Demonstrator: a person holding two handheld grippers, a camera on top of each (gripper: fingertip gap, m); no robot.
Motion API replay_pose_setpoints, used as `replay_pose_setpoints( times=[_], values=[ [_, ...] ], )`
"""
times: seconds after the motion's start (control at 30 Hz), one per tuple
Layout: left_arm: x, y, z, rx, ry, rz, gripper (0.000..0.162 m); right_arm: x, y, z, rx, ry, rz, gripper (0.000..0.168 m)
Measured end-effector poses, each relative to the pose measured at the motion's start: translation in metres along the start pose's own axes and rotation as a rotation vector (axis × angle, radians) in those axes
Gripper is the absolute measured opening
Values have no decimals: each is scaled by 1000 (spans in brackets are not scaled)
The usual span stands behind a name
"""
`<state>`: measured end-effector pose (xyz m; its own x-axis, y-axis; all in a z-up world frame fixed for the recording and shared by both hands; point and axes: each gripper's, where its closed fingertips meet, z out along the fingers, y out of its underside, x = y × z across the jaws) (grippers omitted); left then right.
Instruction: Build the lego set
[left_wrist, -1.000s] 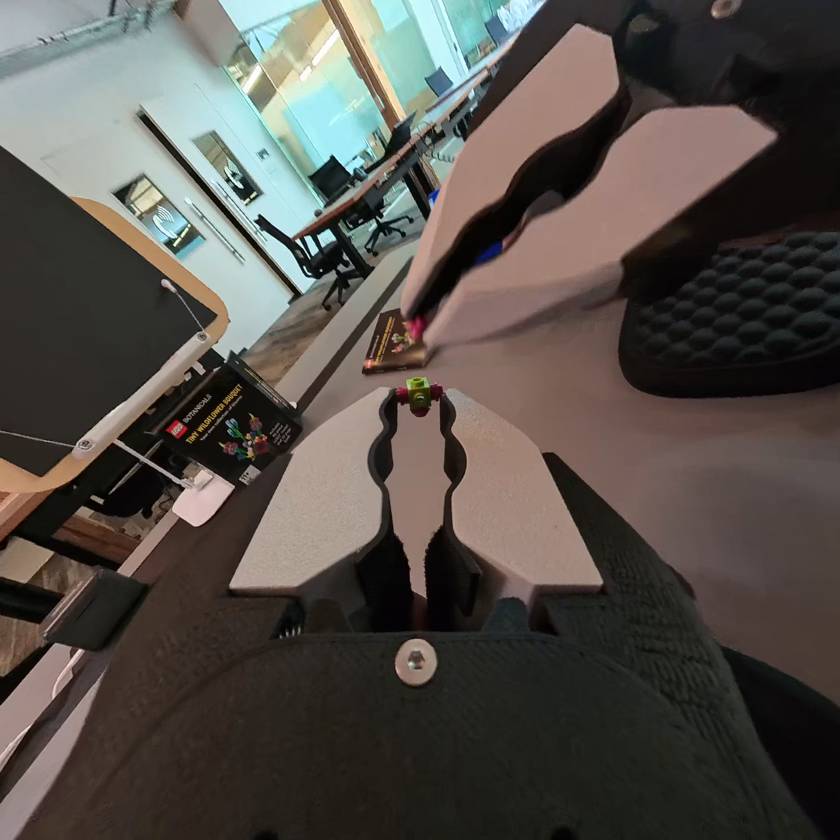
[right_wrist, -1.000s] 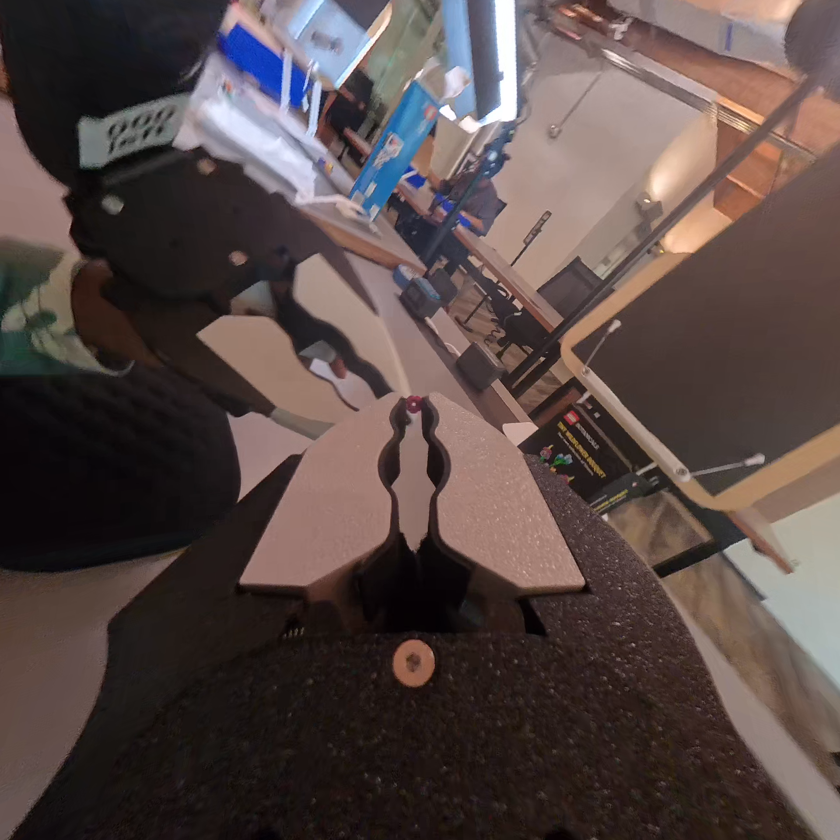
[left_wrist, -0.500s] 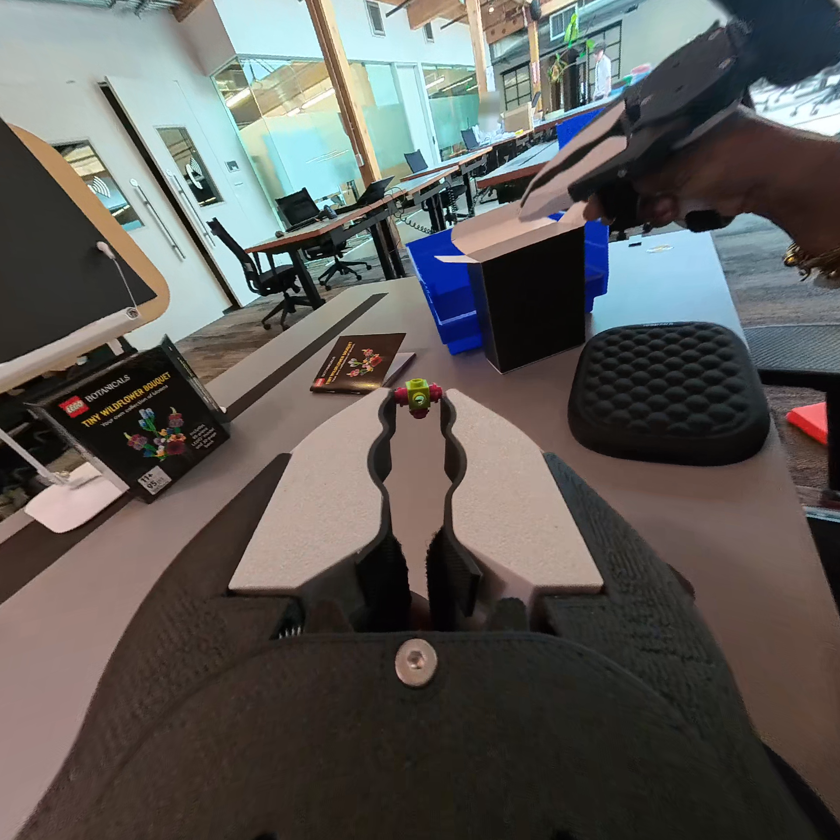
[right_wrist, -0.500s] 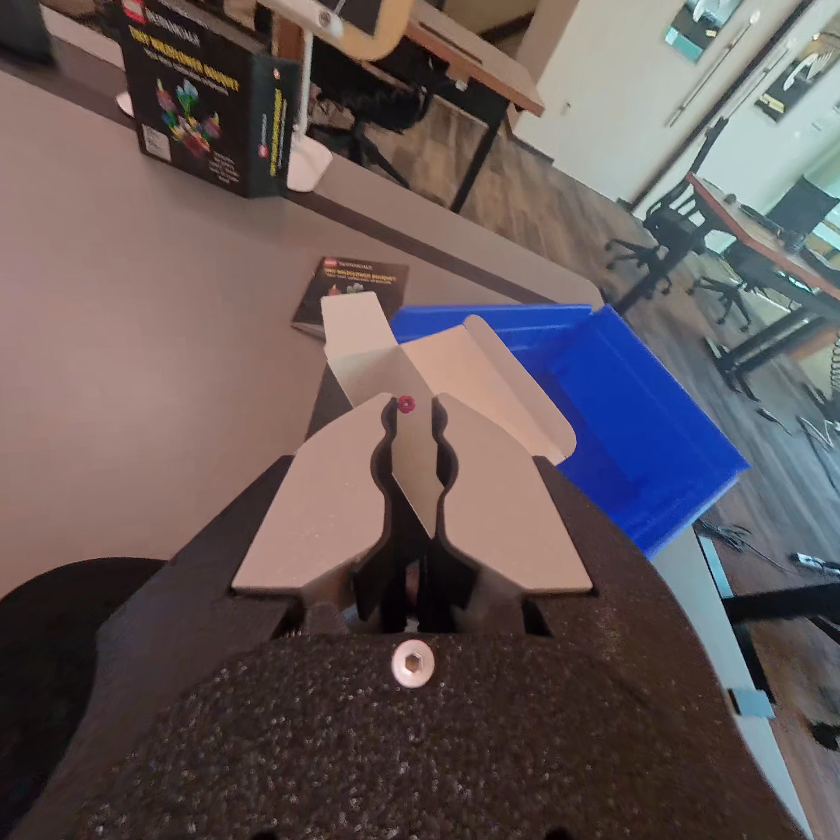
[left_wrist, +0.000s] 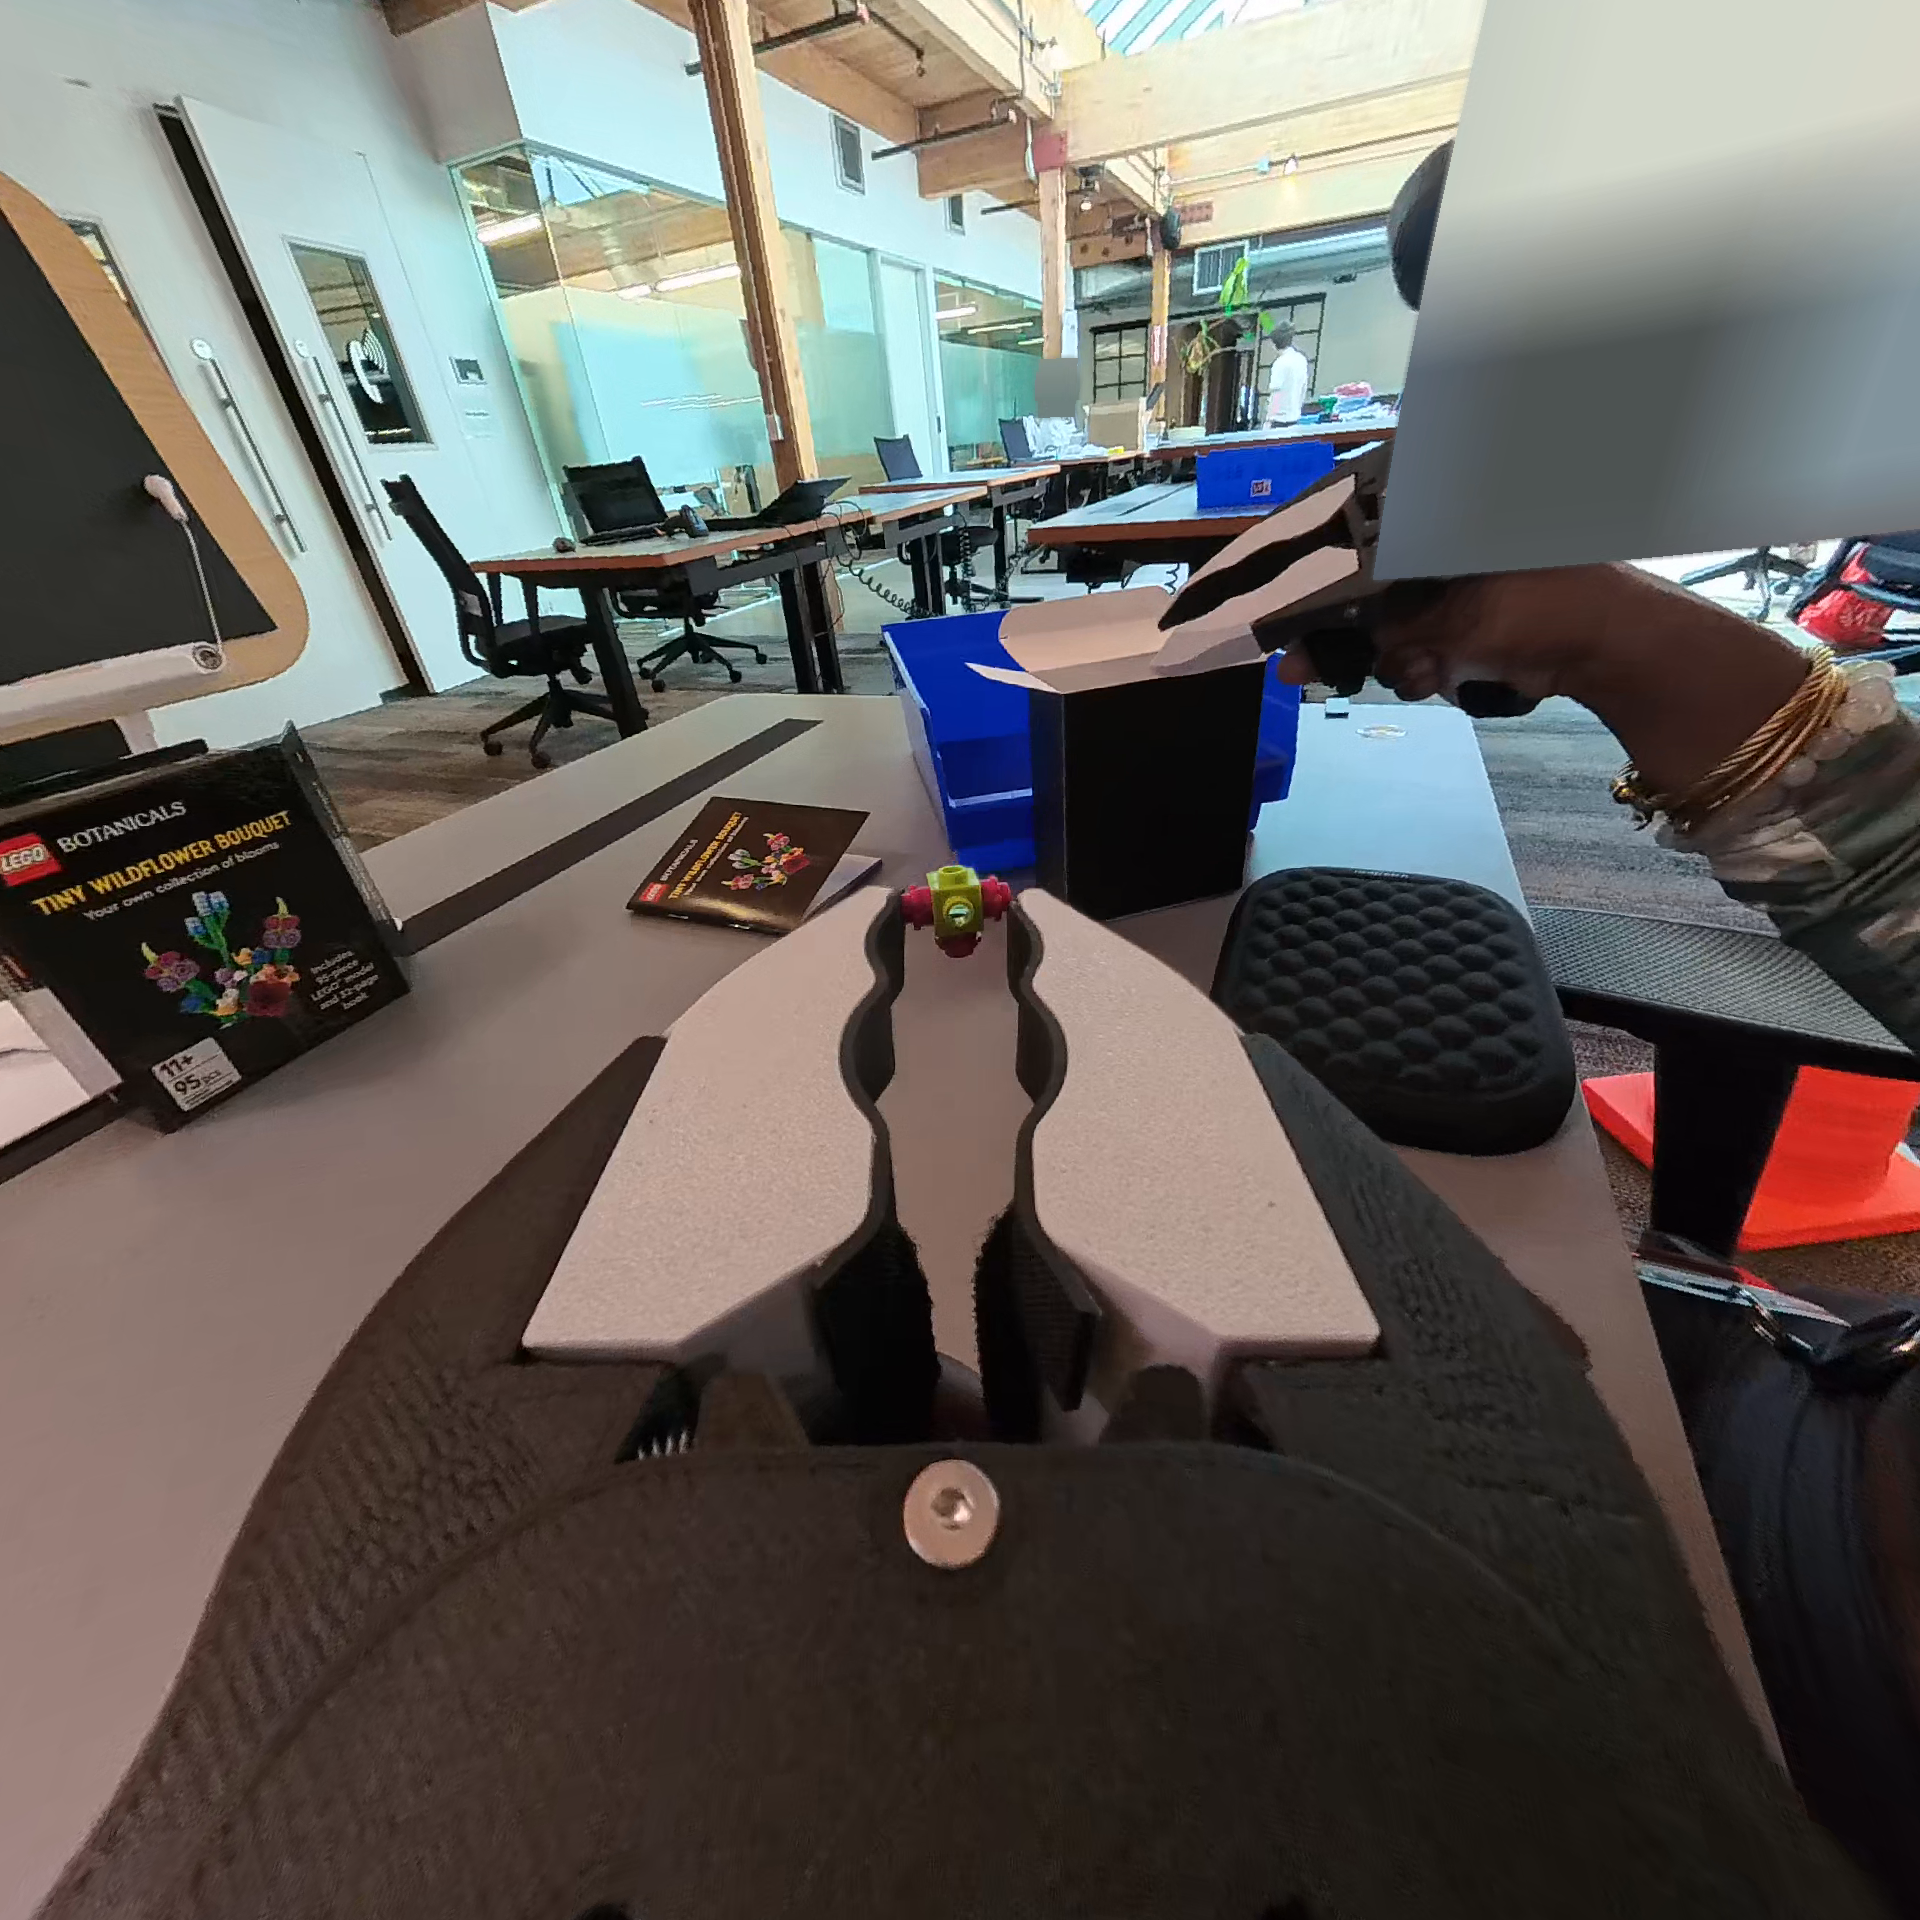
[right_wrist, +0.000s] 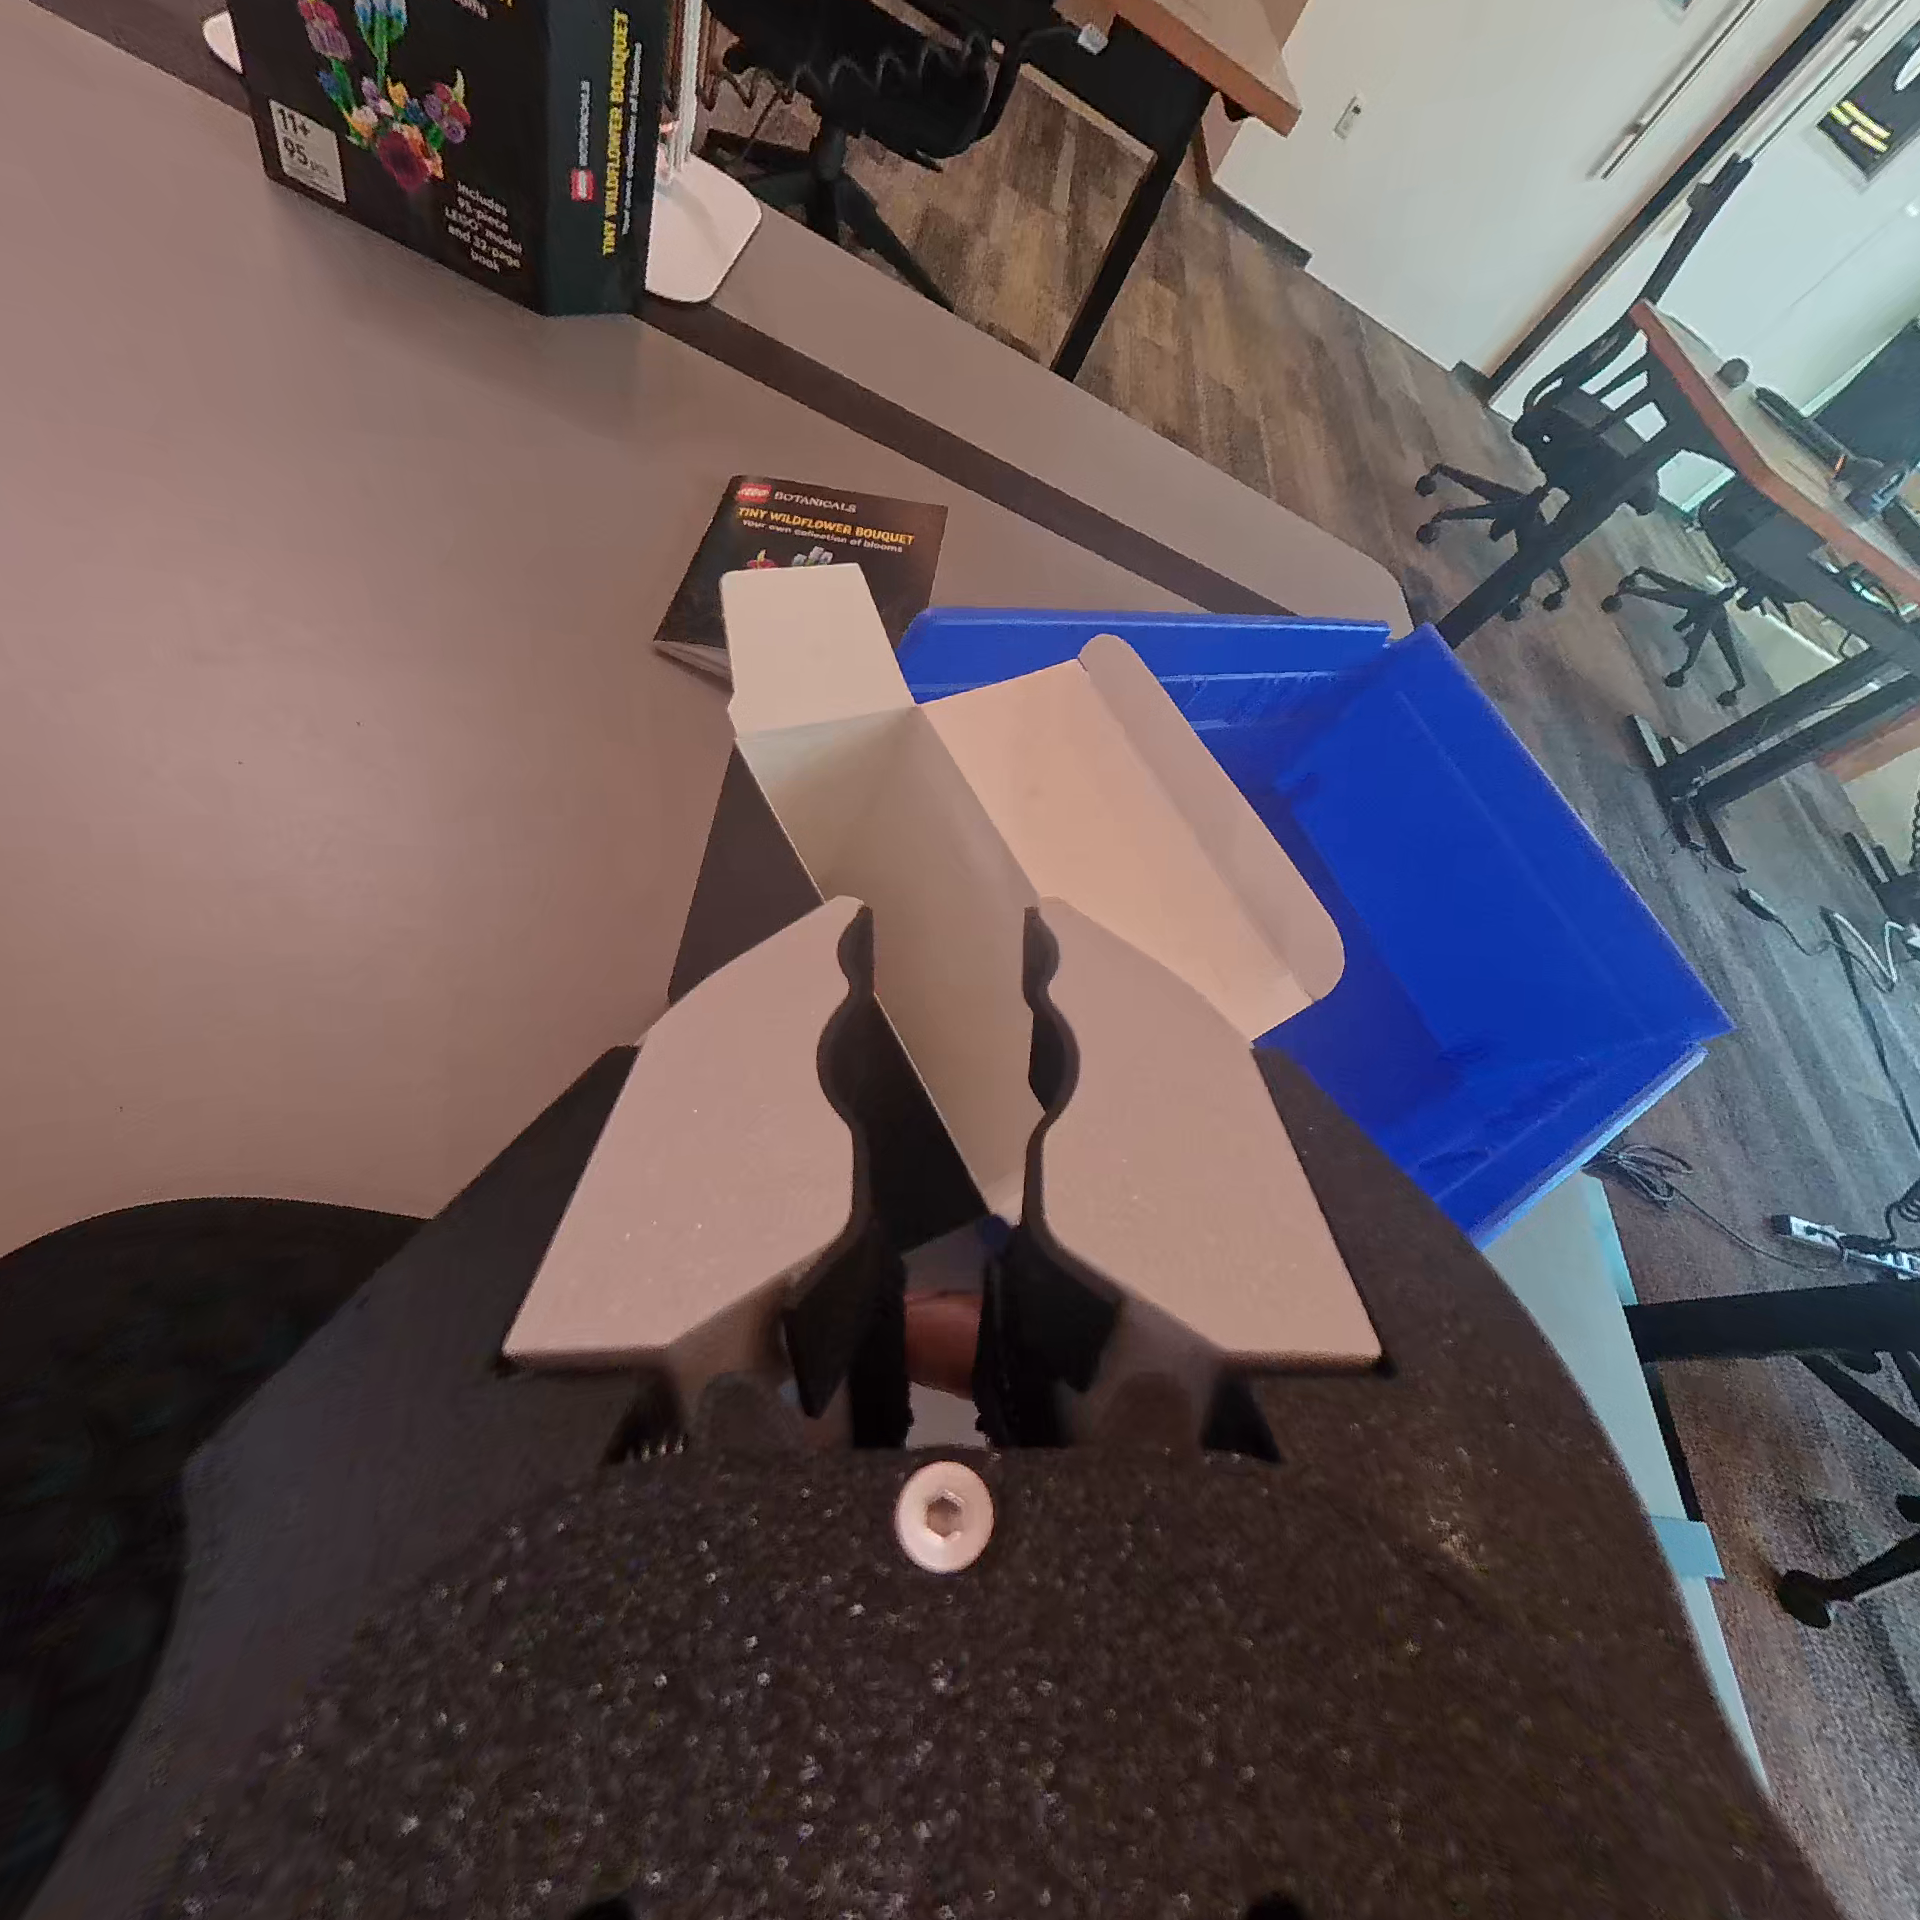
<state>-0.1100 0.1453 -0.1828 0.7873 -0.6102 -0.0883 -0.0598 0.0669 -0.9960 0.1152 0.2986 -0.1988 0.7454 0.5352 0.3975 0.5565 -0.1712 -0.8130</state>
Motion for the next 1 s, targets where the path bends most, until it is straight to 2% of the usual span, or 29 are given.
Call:
replay_pose_setpoints(
  times=[0.13, 0.23, 0.33, 0.43, 0.6, 0.7, 0.83, 1.0],
  values=[
    [2, 3, 3, -5, 16, -12, 18, 3, -8, -3, 72, 21, 18, 28],
    [2, 4, 3, -12, 17, -20, 18, 4, -2, 0, 29, 15, 10, 29],
    [1, 4, 1, -22, 11, -39, 18, 9, -22, -7, 169, 44, 29, 26],
    [-1, 1, -2, -5, 25, -93, 18, -8, -40, -13, 258, -38, -10, 27],
    [2, -4, -7, 40, 120, -274, 18, -67, -72, -26, 456, -275, -88, 24],
    [1, -7, -13, 72, 184, -375, 18, -118, -96, -45, 629, -506, -150, 23],
    [3, -15, -21, 114, 267, -473, 18, -182, -118, -61, 757, -706, -260, 23],
    [6, -19, -25, 141, 319, -526, 18, -245, -129, -86, 900, -838, -484, 24]
  ],
)
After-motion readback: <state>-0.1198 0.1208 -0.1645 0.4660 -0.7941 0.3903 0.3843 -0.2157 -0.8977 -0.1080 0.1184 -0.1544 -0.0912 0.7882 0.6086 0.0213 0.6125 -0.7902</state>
